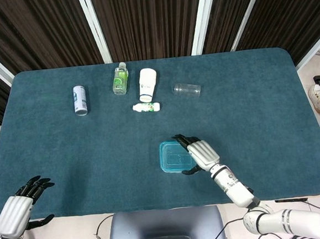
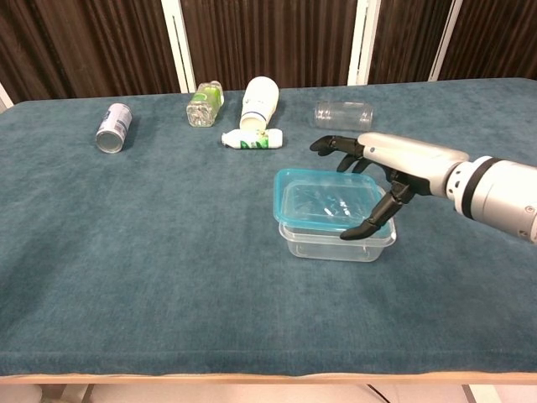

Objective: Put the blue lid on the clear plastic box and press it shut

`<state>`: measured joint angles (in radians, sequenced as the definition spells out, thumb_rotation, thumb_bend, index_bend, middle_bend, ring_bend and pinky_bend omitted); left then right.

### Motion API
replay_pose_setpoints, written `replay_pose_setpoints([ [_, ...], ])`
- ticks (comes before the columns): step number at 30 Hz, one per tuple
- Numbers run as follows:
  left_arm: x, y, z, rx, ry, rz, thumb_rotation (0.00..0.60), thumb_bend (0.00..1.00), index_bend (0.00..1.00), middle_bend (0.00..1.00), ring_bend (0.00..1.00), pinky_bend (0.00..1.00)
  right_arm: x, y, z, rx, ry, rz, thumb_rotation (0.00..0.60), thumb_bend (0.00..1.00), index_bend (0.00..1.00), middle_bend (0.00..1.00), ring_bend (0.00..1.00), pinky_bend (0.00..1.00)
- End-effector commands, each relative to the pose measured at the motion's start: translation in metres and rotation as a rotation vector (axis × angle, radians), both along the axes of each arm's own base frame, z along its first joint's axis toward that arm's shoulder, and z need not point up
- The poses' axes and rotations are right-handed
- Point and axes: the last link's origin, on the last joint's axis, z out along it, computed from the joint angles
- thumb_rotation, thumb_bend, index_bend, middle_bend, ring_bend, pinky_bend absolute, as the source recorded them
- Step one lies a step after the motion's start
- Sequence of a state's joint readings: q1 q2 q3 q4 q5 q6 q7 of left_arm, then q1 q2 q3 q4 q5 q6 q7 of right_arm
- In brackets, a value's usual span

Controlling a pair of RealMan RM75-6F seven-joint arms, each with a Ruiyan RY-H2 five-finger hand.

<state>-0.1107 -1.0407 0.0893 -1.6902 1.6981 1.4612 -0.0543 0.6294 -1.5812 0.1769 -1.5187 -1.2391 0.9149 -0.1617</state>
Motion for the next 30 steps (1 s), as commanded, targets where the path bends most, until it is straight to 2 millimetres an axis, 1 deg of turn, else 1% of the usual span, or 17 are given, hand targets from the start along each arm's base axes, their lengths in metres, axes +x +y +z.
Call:
replay_pose_setpoints([
  [1, 0.0002, 0.0000, 0.0001, 0.000, -0.001, 0.000, 0.600, 0.40, 0.27, 0.19, 0.11, 0.29, 0.0014, 0.0001, -0.0013, 0.004, -0.006, 0.000, 0.600, 0.49, 0.10, 0.18, 0.23, 0.31],
  [5, 0.0003, -0.0003, 0.0000, 0.001, 0.000, -0.002, 0.600, 0.40, 0.27, 0.19, 0.11, 0.29, 0.0031, 0.0011, -0.0029, 0.014, -0.013, 0.003, 0.600, 0.48, 0.09, 0.18, 0.23, 0.31],
  [8, 0.0003, -0.0005, 0.0000, -0.001, 0.000, -0.001, 0.600, 0.40, 0.27, 0.19, 0.11, 0.29, 0.0038, 0.0021, -0.0035, 0.018, -0.016, 0.004, 0.600, 0.44, 0.09, 0.17, 0.23, 0.31],
  [13, 0.0009, -0.0010, 0.0005, 0.002, -0.002, -0.006, 0.600, 0.40, 0.27, 0.19, 0.11, 0.29, 0.0046, 0.0026, -0.0047, 0.020, -0.021, 0.003, 0.600, 0.43, 0.09, 0.17, 0.23, 0.31],
  [21, 0.0014, -0.0017, 0.0004, 0.001, -0.001, -0.009, 0.600, 0.40, 0.27, 0.19, 0.11, 0.29, 0.0036, 0.0046, -0.0046, 0.023, -0.019, 0.003, 0.600, 0.37, 0.08, 0.16, 0.21, 0.29],
  [24, 0.0014, -0.0018, 0.0004, 0.001, -0.001, -0.009, 0.600, 0.40, 0.27, 0.19, 0.11, 0.29, 0.0031, 0.0047, -0.0039, 0.021, -0.017, 0.004, 0.600, 0.37, 0.07, 0.15, 0.19, 0.28],
  [28, 0.0014, -0.0017, 0.0000, -0.001, 0.001, -0.009, 0.600, 0.40, 0.27, 0.19, 0.11, 0.29, 0.0033, 0.0047, -0.0037, 0.023, -0.019, 0.002, 0.600, 0.33, 0.06, 0.13, 0.17, 0.27],
  [30, 0.0015, -0.0020, -0.0001, -0.002, 0.002, -0.010, 0.600, 0.40, 0.27, 0.19, 0.11, 0.29, 0.0036, 0.0049, -0.0039, 0.025, -0.022, 0.001, 0.600, 0.32, 0.06, 0.13, 0.17, 0.27],
])
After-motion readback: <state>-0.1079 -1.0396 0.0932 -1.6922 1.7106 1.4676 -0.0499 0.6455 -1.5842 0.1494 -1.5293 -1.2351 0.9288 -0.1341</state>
